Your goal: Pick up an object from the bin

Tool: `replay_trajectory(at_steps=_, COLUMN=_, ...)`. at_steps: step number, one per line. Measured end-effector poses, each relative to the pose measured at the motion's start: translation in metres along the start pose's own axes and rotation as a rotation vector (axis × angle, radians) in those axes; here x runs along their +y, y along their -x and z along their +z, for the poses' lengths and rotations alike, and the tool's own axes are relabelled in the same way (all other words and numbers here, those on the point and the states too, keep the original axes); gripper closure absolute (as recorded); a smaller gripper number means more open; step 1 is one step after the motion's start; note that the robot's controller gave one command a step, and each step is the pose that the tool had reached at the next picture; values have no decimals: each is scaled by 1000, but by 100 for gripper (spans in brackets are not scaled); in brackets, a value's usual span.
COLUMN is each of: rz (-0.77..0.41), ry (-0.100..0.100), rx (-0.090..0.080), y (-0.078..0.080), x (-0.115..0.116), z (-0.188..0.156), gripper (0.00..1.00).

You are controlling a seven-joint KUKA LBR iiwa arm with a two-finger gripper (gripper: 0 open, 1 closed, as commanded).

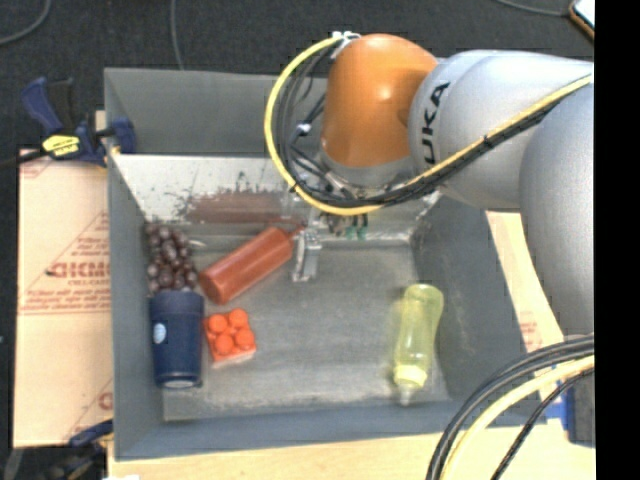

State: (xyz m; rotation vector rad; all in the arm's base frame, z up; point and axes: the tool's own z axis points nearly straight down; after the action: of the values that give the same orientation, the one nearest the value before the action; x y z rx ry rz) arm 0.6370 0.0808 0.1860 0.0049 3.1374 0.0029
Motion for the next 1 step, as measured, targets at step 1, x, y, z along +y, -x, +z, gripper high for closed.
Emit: replay_trajectory(at_steps=1, rz=0, ry=0, rx=0, y=0, x=0, z=0, gripper=0)
